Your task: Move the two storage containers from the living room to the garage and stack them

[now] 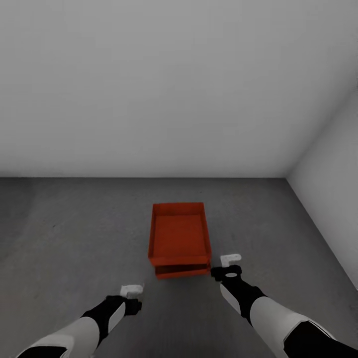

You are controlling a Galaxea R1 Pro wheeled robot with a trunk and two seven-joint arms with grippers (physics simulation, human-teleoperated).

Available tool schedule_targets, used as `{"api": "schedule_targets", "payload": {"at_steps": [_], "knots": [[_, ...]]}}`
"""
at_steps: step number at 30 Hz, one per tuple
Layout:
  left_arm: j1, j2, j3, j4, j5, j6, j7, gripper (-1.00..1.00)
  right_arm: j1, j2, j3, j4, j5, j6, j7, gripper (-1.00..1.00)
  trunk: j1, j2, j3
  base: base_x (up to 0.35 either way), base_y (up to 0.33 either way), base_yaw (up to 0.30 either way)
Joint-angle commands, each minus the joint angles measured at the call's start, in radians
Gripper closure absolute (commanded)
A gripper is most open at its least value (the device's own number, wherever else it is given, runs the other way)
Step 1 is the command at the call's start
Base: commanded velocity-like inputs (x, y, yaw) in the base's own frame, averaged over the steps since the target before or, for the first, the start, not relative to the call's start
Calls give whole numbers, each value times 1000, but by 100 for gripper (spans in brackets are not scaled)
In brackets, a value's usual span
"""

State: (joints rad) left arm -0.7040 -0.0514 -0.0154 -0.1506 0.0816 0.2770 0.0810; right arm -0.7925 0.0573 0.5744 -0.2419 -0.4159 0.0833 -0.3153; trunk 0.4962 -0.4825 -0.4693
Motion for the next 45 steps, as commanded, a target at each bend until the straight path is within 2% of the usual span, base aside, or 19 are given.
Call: {"api": "schedule_targets", "payload": {"at_steps": [1,9,15,22,24,29,36,37,39,45], "knots": [[0,1,-2,2,9,6,5,-100,-1,-1,8,-2,-4,7,-7,-100,0,-1,-1,-342,0,0],[0,2,-2,11,7,1,5,-100,1,0,8,3,-4,8,-9,-100,0,-1,-1,-345,0,0],[0,2,-2,15,6,-3,5,-100,34,5,10,113,-5,-20,-12,-100,0,-1,-1,-346,0,0],[0,3,-2,16,8,-4,5,-100,47,4,10,137,-6,-36,-6,-100,0,-1,-1,-341,0,0],[0,3,-2,18,8,-4,5,-100,58,3,10,143,-5,-37,-6,-100,0,-1,-1,-302,0,0],[0,11,-3,50,0,-8,5,-100,129,3,10,200,-2,-44,-5,-100,0,-1,-1,-118,0,0],[0,20,-3,105,2,-71,5,-100,189,4,10,247,-7,-53,-2,-100,0,-1,-1,-11,0,0],[1,27,-4,132,2,-74,5,-100,219,4,10,261,-16,-71,-6,-100,0,-1,0,0,0,0],[3,35,-4,140,2,-74,5,-100,241,4,10,265,-22,-87,-8,-100,0,-1,3,0,0,0],[12,95,-3,147,6,-75,4,-100,342,4,10,269,-30,-125,-9,-100,0,-1,12,0,0,0]]}}
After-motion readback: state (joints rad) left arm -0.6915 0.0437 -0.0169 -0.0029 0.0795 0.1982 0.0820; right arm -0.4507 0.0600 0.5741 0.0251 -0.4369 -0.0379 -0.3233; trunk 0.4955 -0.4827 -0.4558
